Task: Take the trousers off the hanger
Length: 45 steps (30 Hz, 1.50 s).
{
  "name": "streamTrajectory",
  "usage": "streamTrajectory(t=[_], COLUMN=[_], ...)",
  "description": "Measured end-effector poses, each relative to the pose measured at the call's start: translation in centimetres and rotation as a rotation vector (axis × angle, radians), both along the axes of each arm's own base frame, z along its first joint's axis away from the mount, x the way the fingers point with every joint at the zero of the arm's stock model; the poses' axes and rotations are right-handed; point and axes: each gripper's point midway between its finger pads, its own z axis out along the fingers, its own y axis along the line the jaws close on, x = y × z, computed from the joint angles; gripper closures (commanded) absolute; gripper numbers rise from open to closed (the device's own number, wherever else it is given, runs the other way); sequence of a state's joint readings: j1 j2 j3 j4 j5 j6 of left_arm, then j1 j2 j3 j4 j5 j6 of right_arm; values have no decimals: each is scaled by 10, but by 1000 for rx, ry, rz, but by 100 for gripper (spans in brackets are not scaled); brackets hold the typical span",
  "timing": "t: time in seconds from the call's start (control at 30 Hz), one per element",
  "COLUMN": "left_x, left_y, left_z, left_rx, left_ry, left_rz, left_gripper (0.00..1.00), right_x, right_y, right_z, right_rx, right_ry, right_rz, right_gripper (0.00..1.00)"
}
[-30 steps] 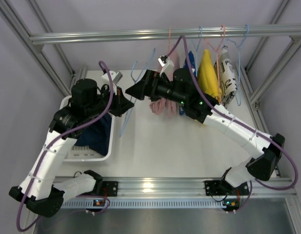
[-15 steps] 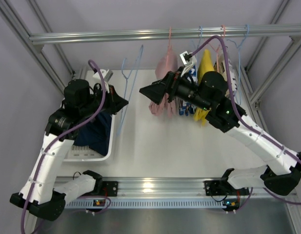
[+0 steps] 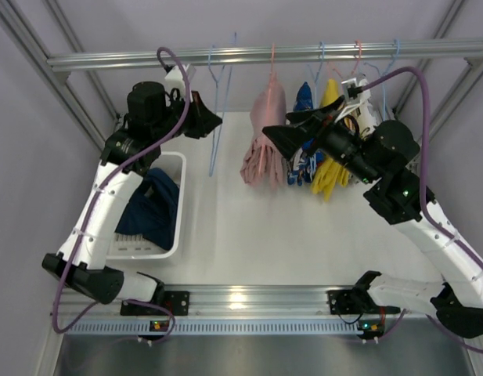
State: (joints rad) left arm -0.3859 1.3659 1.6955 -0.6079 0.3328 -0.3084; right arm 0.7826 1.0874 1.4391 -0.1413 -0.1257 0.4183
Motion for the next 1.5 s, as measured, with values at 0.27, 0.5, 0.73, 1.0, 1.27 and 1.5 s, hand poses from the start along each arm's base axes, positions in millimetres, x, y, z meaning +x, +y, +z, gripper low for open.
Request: streamTrajectory(t=[0.27, 0.5, 0.73, 1.0, 1.27, 1.5], left_x=[49, 73, 75, 76, 51, -4], left_y=[-11, -19, -22, -20, 2, 29], left_z=[-15, -33, -30, -29, -21, 26], left_rx=[-4, 10, 6, 7, -10, -26], left_ry=[43, 80, 76, 70, 34, -156], left_rz=[70, 94, 94, 110, 159, 161], left_gripper=[100, 100, 96, 46, 10, 1], right_x=[29, 29, 27, 28, 33, 46], right_y=[-43, -54, -60, -59, -55, -45], right_z=[-13, -25, -39, -45, -51, -69], right_rx=[36, 49, 57, 51, 39, 8], right_ry=[70, 112, 153, 166, 182, 223], right_rz=[-139, -158, -160, -156, -157, -155], right_gripper=[1, 1, 1, 1, 1, 2])
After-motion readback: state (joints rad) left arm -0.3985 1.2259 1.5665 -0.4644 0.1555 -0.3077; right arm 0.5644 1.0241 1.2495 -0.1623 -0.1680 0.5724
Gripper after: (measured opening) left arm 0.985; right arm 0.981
